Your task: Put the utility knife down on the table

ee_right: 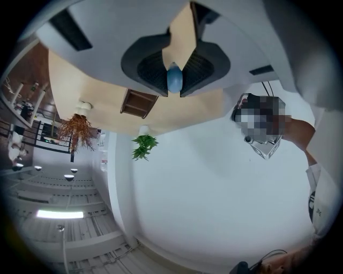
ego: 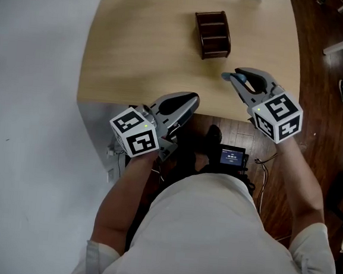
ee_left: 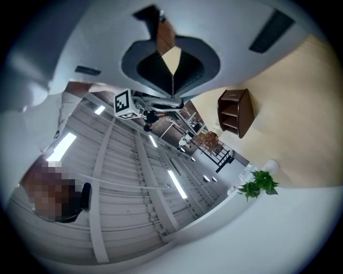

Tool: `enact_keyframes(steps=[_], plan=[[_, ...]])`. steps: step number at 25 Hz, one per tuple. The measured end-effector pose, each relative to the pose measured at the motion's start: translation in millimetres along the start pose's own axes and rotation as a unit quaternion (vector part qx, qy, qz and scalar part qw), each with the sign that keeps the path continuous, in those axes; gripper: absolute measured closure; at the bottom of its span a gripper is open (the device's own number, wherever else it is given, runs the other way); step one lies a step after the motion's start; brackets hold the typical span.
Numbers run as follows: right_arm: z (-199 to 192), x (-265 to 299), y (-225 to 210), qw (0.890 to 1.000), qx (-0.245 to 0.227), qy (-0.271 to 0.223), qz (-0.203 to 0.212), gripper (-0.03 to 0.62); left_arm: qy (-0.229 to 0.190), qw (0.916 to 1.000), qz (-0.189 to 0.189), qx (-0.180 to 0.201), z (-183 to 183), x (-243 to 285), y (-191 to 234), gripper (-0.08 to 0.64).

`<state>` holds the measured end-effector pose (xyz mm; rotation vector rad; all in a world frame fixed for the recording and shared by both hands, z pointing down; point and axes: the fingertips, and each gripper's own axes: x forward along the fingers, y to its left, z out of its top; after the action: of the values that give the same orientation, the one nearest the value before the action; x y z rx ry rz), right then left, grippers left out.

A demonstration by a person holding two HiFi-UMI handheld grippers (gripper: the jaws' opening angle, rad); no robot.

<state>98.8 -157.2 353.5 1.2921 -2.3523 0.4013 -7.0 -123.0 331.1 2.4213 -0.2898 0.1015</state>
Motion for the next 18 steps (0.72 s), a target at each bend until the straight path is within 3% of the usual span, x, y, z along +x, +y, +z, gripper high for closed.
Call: enact_keyframes(steps=[18], plan=[[1, 45, -37, 0.999, -0.041, 0.034, 0.002, 0.519, 0.028, 0.9988, 0.039, 0.003, -3, 32, 23, 0.555]])
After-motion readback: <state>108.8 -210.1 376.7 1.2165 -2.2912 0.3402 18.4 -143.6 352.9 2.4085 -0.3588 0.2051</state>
